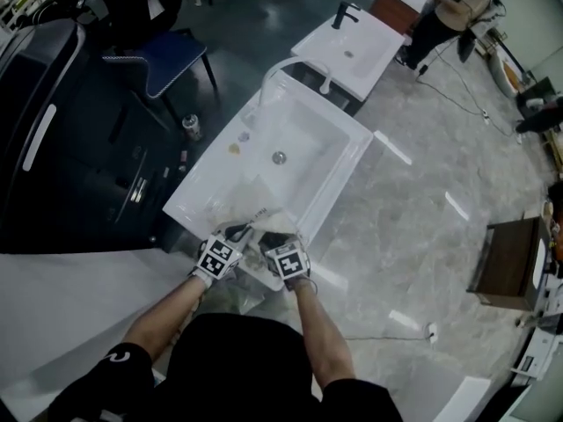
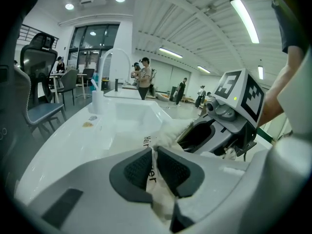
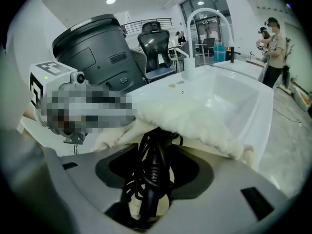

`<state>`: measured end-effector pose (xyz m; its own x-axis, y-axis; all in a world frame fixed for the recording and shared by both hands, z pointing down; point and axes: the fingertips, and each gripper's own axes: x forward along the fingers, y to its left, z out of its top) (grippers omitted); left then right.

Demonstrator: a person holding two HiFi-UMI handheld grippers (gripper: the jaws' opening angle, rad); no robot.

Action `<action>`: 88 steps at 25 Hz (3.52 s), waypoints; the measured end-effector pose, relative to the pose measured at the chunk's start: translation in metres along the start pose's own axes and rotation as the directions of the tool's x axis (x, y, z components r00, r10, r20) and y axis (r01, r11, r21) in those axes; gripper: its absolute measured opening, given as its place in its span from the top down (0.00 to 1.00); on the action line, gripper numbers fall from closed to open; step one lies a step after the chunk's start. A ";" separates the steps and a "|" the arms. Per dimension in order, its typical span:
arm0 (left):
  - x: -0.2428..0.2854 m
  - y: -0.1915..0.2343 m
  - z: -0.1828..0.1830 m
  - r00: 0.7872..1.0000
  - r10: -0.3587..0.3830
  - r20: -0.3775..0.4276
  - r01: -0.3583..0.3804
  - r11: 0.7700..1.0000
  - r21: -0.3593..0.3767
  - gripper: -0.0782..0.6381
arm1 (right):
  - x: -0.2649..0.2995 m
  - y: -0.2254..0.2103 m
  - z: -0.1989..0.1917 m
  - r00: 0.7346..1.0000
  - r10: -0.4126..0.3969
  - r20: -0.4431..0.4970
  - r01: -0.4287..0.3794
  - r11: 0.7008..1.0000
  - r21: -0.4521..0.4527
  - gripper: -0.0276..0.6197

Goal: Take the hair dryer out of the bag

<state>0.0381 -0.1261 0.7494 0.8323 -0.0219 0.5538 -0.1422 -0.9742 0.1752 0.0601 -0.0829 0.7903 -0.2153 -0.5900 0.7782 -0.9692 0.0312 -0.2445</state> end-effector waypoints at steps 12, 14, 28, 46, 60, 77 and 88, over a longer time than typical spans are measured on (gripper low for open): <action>0.022 -0.013 -0.001 0.990 0.080 -0.118 -0.077 0.997 0.030 0.84 | -0.061 -0.012 -0.011 1.000 -0.010 0.026 0.010 1.000 -0.010 0.65; 0.026 -0.015 -0.002 0.989 0.075 -0.125 -0.072 0.997 0.033 0.84 | -0.070 -0.013 -0.021 1.000 0.002 0.019 -0.002 1.000 -0.015 0.65; 0.043 -0.023 -0.004 0.988 0.017 -0.153 -0.018 1.000 -0.007 0.84 | -0.074 -0.025 -0.072 0.999 0.028 -0.022 -0.030 0.997 -0.069 0.64; 0.042 -0.021 -0.006 0.989 -0.036 -0.143 0.029 0.998 -0.053 0.85 | -0.017 -0.041 -0.069 0.972 -0.165 -0.169 0.137 0.977 -0.165 0.55; 0.020 0.004 0.015 0.987 0.099 -0.129 -0.095 0.995 0.039 0.85 | -0.020 -0.020 -0.046 0.985 0.022 -0.169 -0.033 0.997 -0.062 0.65; 0.021 0.018 0.031 0.950 0.261 -0.169 -0.264 0.965 0.005 0.85 | -0.097 -0.029 -0.033 0.975 0.188 -0.120 -0.205 0.967 -0.154 0.65; 0.010 0.010 0.033 0.941 0.322 -0.103 -0.337 0.920 -0.202 0.85 | -0.127 -0.020 -0.023 0.937 0.326 -0.125 -0.347 0.905 -0.247 0.65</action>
<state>0.0627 -0.1433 0.7303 0.6826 -0.3114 0.6612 -0.5193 -0.8432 0.1391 0.1040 0.0100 0.7103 -0.5323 -0.4420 0.7220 -0.8317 0.4320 -0.3488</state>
